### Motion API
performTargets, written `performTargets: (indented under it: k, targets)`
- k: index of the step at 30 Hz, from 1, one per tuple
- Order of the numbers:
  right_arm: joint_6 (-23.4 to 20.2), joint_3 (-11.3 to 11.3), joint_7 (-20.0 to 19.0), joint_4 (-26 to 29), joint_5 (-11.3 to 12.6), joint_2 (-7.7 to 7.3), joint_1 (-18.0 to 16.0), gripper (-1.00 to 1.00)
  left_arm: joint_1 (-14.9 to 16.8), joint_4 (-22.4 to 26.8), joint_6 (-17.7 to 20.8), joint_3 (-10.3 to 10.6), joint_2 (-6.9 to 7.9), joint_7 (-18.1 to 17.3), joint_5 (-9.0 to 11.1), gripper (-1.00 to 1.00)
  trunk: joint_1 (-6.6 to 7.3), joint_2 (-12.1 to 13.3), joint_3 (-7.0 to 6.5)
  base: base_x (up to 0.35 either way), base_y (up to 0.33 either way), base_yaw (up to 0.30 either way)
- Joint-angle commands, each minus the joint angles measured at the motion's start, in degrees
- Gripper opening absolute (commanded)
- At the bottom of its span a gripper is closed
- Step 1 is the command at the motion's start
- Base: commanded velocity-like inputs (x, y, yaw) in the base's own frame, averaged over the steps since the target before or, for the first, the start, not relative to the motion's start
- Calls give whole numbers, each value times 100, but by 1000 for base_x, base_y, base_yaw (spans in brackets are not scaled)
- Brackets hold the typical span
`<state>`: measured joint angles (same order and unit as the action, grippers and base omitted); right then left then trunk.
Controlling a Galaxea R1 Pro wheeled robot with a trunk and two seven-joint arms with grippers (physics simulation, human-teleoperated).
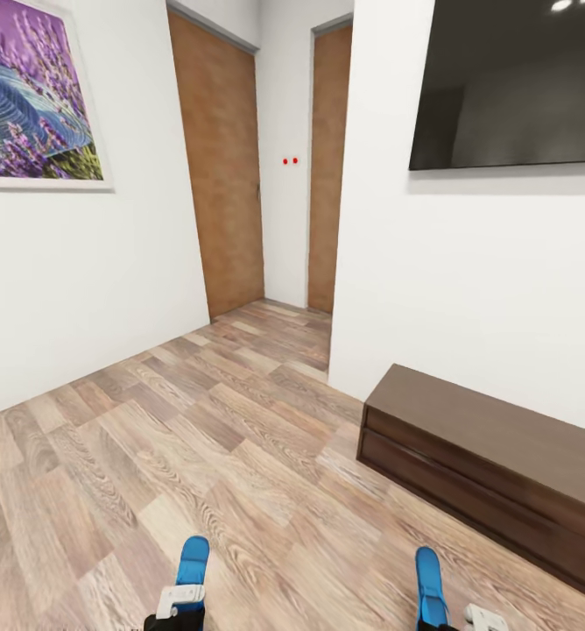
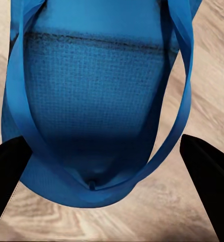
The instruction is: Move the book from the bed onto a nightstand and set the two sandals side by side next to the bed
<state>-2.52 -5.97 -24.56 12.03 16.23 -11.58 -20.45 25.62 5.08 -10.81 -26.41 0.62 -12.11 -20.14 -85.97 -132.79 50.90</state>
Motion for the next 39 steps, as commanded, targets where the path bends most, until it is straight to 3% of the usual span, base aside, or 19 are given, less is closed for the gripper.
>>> performTargets:
  k: [1,17,27,39]
  targets:
    - [-28,-44,-34,1,11,0,-1,-100,4,-6,-18,-49,0,-20,-51,-100,24,39,-9,0,0,271]
    - [-20,-37,-33,1,11,-3,-1,-100,4,-7,-18,-49,0,-20,-51,-100,375,681,-242,0,0,271]
    - [-20,-36,-37,2,10,-7,-2,-100,4,-7,-18,-49,0,-20,-51,-100,595,1082,-411,0,0,76]
    - [-20,-36,-35,1,9,-8,-2,-100,4,-11,-18,-47,0,-19,-53,-100,595,1082,-411,0,0,261]
